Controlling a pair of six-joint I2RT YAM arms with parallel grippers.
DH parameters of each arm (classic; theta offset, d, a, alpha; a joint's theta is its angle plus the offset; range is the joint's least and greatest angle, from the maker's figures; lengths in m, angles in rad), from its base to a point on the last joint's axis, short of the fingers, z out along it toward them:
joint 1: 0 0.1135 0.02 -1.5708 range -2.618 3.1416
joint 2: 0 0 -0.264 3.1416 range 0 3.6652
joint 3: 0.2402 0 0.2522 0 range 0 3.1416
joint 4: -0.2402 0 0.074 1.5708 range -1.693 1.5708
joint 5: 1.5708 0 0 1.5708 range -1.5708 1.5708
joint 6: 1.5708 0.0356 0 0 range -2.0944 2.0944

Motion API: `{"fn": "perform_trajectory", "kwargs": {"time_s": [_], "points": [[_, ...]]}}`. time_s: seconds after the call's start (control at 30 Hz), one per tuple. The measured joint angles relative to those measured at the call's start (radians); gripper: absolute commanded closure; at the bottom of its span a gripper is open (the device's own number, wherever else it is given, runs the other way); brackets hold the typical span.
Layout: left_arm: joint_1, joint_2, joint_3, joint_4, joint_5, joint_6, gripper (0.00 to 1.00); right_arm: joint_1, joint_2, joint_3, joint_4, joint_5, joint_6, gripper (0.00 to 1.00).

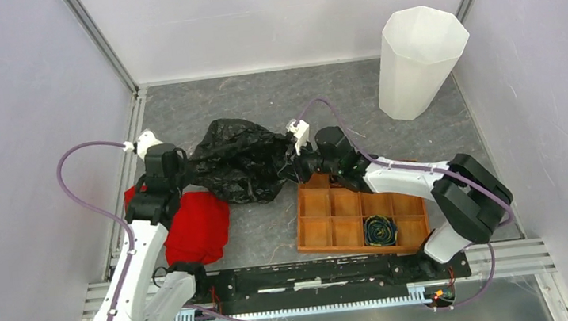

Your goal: Put the trash bags into the trash bin

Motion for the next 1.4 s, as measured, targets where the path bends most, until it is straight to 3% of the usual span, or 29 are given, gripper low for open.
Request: {"fn": "perform_trajectory", "kwargs": {"time_s": [0.27, 0.43, 0.57, 0.77, 1.0, 1.27, 1.4], "points": [[0.0, -0.019, 0.064, 0.035, -0.058, 0.057, 0.98, 0.004, -0.091, 0.005, 0.011, -0.107, 0.0, 0.38], [0.0, -0.074, 0.064, 0.08, -0.031, 0.146, 0.98, 0.001, -0.145, 0.027, -0.055, -0.009, -0.007, 0.09], [0.0, -0.126, 0.056, 0.135, 0.058, 0.195, 0.98, -0.067, -0.136, 0.076, -0.093, 0.07, 0.006, 0.07], [0.0, -0.198, 0.018, 0.227, 0.294, 0.245, 0.98, -0.207, 0.077, 0.262, -0.098, -0.017, -0.074, 0.05], [-0.001, -0.201, 0.018, 0.279, 0.528, 0.277, 0.98, -0.183, 0.272, 0.372, -0.106, -0.228, -0.247, 0.06], [-0.002, -0.153, 0.098, 0.285, 0.668, 0.287, 0.98, -0.085, 0.267, 0.48, -0.119, -0.272, -0.395, 0.05], [-0.002, -0.123, 0.143, 0.285, 0.708, 0.288, 0.98, -0.062, 0.264, 0.557, -0.116, -0.293, -0.418, 0.1]]}}
